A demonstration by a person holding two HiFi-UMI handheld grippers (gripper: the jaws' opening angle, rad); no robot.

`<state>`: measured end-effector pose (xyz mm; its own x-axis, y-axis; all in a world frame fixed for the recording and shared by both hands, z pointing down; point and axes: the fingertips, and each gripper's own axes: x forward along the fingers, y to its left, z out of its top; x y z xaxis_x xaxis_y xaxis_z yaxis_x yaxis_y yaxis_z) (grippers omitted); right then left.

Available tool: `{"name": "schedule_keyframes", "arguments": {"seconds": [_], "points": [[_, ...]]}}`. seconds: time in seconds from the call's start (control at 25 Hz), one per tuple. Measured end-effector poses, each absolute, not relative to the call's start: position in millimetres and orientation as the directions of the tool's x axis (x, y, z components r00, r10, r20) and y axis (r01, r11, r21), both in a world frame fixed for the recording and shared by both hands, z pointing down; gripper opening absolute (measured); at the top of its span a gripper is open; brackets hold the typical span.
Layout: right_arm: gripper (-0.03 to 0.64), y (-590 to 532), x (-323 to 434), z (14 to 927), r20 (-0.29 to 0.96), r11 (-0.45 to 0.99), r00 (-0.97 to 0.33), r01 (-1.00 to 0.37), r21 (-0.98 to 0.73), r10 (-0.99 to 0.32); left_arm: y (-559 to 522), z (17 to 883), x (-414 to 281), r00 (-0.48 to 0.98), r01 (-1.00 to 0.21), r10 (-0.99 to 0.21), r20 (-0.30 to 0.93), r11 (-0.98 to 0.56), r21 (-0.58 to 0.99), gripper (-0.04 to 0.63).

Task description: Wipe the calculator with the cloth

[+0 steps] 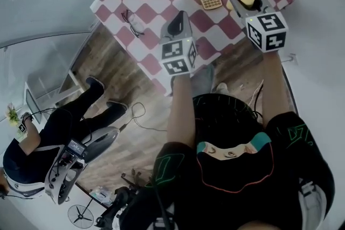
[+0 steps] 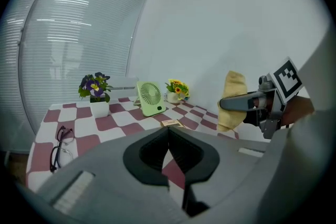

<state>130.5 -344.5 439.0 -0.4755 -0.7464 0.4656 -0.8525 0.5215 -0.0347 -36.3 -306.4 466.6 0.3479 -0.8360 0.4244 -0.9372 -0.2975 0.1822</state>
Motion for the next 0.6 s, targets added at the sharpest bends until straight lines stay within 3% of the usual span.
{"name": "schedule_keyframes", "arguments": {"seconds": [0.28,0.6], "points": [[0.130,-386.3,115.2,463.0,0.572,0.582,-0.440,-0.809,0.081,-0.692,-339.8,484.3,-48.5,0.371,-0.925,-0.822,0.431,-0.289,0.245,0.009],[0.133,-413.2,83.1,497.3,0.727,0.762,-0.427,-0.614,0.203,-0.538,-356.4,499.3,-57.9,0.379,-0.917,-0.815,0.438,-0.267,0.296,0.009]]}}
